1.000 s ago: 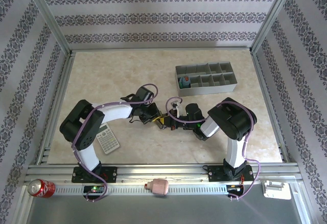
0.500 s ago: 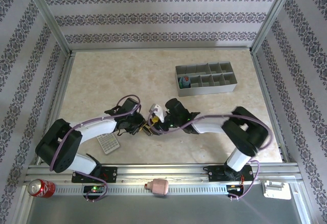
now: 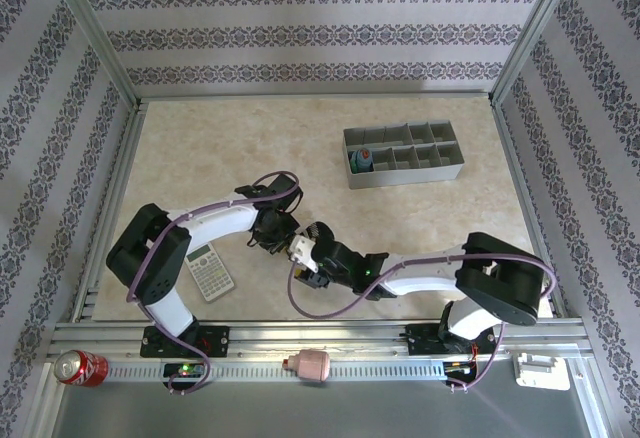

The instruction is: Roll the socks

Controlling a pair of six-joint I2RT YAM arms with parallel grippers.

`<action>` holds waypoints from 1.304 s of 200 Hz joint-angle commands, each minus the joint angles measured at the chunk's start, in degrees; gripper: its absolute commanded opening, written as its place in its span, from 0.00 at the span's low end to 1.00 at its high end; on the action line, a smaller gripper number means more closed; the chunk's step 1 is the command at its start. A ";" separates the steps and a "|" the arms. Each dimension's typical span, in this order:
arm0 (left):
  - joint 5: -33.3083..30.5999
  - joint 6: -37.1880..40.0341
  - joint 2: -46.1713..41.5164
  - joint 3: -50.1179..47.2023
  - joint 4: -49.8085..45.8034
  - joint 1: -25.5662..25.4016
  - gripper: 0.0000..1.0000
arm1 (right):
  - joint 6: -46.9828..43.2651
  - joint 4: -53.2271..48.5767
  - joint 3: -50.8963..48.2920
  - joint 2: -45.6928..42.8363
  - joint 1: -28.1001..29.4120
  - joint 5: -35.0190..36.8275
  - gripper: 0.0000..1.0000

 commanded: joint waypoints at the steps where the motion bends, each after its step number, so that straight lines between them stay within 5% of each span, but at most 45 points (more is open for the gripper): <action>1: -0.95 2.05 3.22 -1.21 -10.68 -0.95 0.00 | -1.63 0.12 3.81 2.28 1.07 6.66 0.63; 74: 0.35 2.58 3.70 -0.67 -8.96 -0.87 0.00 | 1.15 -1.66 7.26 10.97 0.54 7.85 0.51; 114: 0.32 2.02 1.48 -1.36 -8.07 -0.86 0.00 | 3.96 -5.64 8.32 11.71 -0.64 9.30 0.25; 143: -0.47 0.37 -2.35 -2.27 -5.26 -0.70 0.23 | 8.95 -7.73 5.42 10.21 -1.57 6.54 0.00; 194: -1.52 -1.18 -6.21 -2.13 0.25 1.04 0.73 | 18.54 -5.70 -3.15 8.19 -3.83 -4.62 0.00; 233: -4.06 -0.18 -8.67 -2.18 4.29 1.68 0.90 | 23.42 -2.08 -7.32 9.15 -4.46 -8.07 0.00; 261: -4.19 2.73 -9.44 -2.62 7.11 1.69 0.86 | 26.22 0.02 -9.68 9.42 -5.47 -9.24 0.00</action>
